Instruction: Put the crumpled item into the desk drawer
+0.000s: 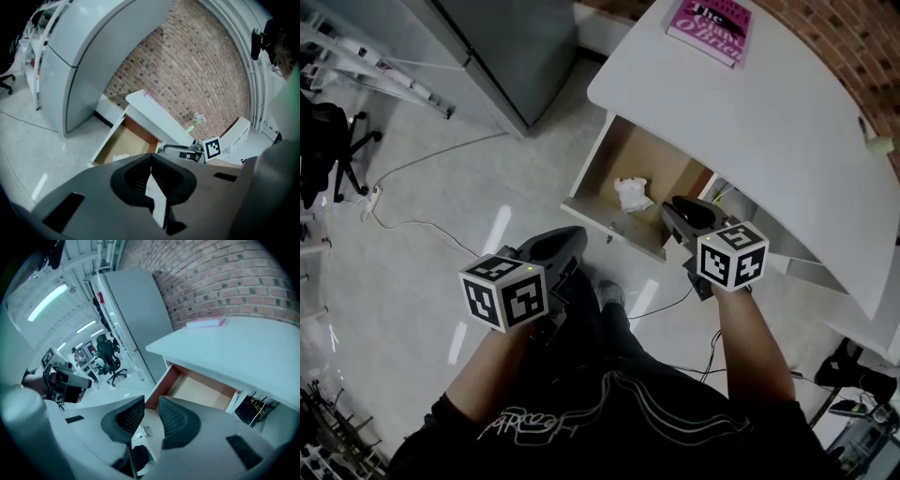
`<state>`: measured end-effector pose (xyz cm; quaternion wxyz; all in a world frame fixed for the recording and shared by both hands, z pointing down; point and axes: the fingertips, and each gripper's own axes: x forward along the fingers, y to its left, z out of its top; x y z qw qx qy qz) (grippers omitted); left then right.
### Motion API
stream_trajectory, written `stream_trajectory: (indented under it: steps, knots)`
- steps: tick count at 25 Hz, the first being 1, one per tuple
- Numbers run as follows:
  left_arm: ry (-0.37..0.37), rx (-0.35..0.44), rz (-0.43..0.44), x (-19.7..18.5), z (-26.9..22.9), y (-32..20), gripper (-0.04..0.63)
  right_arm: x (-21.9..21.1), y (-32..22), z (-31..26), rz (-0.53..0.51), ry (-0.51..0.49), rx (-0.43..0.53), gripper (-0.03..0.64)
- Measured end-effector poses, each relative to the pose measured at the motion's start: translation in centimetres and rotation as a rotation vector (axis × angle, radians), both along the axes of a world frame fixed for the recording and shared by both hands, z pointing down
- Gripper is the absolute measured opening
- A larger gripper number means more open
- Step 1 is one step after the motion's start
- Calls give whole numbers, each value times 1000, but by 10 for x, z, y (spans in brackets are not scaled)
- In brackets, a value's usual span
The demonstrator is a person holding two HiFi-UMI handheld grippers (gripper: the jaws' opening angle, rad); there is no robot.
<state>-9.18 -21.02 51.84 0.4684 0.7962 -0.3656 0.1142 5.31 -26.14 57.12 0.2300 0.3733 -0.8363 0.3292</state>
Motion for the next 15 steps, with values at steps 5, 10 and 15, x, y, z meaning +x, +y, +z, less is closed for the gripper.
stream_trajectory:
  steps: [5, 10, 15]
  knots:
    - [19, 108, 18, 26, -72, 20, 21, 1, 27, -103, -14, -139, 136, 75]
    - [49, 209, 27, 45, -156, 51, 21, -6, 79, -204, -114, -273, 239, 60]
    - [79, 357, 48, 58, -251, 80, 21, -13, 136, -293, -253, -331, 333, 60]
